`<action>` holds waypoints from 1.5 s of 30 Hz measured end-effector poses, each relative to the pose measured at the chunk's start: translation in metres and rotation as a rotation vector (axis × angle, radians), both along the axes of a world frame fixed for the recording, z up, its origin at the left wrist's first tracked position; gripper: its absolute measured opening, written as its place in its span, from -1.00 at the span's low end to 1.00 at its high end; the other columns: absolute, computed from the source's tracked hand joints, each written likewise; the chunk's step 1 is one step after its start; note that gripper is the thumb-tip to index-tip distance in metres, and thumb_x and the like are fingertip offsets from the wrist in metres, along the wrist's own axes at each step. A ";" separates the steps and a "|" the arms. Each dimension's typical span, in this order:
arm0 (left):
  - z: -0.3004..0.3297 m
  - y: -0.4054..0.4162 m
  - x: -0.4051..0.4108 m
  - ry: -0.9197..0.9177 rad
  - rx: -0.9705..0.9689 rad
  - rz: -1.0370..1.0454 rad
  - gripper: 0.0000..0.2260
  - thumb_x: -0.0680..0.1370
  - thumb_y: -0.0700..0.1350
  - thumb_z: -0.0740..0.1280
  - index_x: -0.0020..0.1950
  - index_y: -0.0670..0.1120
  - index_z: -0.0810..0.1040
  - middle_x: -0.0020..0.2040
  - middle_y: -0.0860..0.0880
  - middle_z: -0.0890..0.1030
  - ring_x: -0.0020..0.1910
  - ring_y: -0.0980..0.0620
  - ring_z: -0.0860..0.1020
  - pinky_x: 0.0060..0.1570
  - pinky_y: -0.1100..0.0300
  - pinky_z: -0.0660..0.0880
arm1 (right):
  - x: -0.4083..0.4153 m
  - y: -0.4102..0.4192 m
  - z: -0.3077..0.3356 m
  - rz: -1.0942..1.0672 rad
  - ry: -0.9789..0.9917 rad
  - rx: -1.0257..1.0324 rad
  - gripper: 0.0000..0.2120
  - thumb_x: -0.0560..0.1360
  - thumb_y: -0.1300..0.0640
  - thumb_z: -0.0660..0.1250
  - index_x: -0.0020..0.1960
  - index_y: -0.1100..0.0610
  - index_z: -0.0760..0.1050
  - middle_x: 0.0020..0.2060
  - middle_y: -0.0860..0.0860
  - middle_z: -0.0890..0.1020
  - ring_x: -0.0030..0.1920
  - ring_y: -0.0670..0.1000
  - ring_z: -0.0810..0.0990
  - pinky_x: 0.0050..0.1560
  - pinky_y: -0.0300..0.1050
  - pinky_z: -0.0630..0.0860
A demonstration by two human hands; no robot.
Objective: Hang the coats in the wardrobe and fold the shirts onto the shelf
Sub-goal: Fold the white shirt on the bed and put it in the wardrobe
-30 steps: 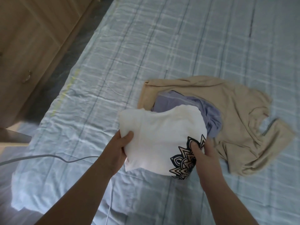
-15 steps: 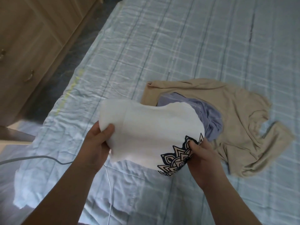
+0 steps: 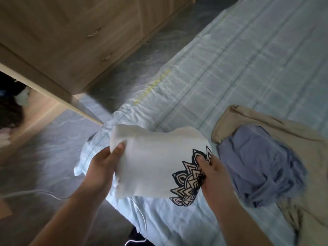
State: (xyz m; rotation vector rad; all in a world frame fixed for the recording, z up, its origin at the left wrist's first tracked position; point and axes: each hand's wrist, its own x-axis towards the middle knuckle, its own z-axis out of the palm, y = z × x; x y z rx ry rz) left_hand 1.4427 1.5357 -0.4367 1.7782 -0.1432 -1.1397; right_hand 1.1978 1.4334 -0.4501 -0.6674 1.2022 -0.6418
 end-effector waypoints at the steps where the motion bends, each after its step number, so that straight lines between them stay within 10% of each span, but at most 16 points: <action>1: -0.003 -0.003 0.003 -0.025 0.059 0.034 -0.66 0.56 0.10 0.34 -0.08 -0.19 0.66 -0.26 -0.13 0.63 -0.37 -0.02 0.51 -0.38 0.16 0.39 | 0.010 -0.004 -0.006 -0.019 0.048 0.002 -0.71 0.56 0.21 0.34 0.28 0.21 0.49 0.06 0.21 0.68 0.10 0.26 0.66 0.12 0.22 0.58; 6: -0.029 -0.054 0.033 -0.053 0.092 0.177 -0.61 0.49 0.16 0.42 -0.15 -0.19 0.64 -0.27 -0.11 0.62 -0.32 -0.11 0.55 -0.38 0.23 0.43 | 0.057 -0.049 -0.024 -0.140 0.085 -0.001 -0.56 0.55 0.35 0.30 0.37 0.10 0.35 -0.03 0.11 0.69 -0.14 0.06 0.71 -0.25 -0.04 0.61; 13: -0.049 -0.130 0.066 -0.065 -0.067 0.159 -0.50 0.50 -0.13 0.46 0.23 0.06 0.19 0.01 -0.04 0.63 -0.14 0.01 0.61 -0.24 0.18 0.51 | 0.102 -0.122 -0.050 -0.078 0.260 -0.146 -0.51 0.59 0.22 0.30 0.44 -0.09 0.28 0.04 0.09 0.66 -0.13 -0.01 0.70 -0.06 0.02 0.63; 18: -0.085 -0.140 0.076 -0.427 0.010 -0.153 -0.57 0.58 -0.07 0.30 0.29 0.35 0.23 0.12 0.01 0.61 0.10 -0.10 0.56 0.07 0.08 0.50 | 0.116 -0.141 -0.074 0.160 0.672 -0.428 -0.55 0.58 0.03 0.23 0.44 -0.16 0.26 0.21 0.00 0.60 0.19 0.05 0.59 0.30 -0.02 0.45; 24: -0.103 -0.144 0.071 -0.953 0.323 -0.355 -0.59 0.61 0.02 0.18 0.46 0.22 0.27 0.19 -0.13 0.41 0.14 -0.20 0.44 0.18 -0.12 0.42 | 0.127 -0.130 -0.106 0.248 0.848 -0.721 -0.55 0.65 0.20 0.11 0.53 0.10 0.24 0.29 0.12 0.46 0.25 0.05 0.44 0.22 -0.37 0.21; 29: -0.087 -0.145 0.041 -1.320 0.122 -0.551 -0.54 0.57 -0.06 0.18 0.48 0.10 0.35 0.48 -0.19 0.29 0.48 -0.22 0.23 0.44 -0.19 0.16 | 0.121 -0.127 -0.117 0.225 0.931 -0.805 -0.56 0.63 0.16 0.15 0.51 0.13 0.30 0.27 0.22 0.47 0.25 0.23 0.45 0.32 -0.05 0.30; 38: -0.124 -0.140 0.055 -1.298 0.262 -0.908 -0.46 0.61 0.23 -0.06 0.59 0.18 0.00 0.62 -0.07 -0.03 0.59 -0.10 -0.10 0.50 -0.24 -0.05 | 0.114 -0.115 -0.105 0.769 1.230 -1.141 -0.47 0.62 -0.12 -0.01 0.57 -0.05 0.17 0.58 0.06 0.15 0.58 0.13 0.06 0.48 0.29 0.13; 45: -0.124 -0.152 0.077 -1.046 0.046 -0.719 -0.38 0.56 0.28 0.10 0.58 0.14 0.05 0.62 0.01 -0.01 0.59 0.03 -0.09 0.54 -0.10 -0.06 | 0.115 -0.143 -0.123 0.513 0.802 -0.879 -0.25 0.46 -0.18 0.26 0.56 0.07 0.18 0.57 0.11 0.12 0.57 0.04 0.04 0.55 -0.05 0.01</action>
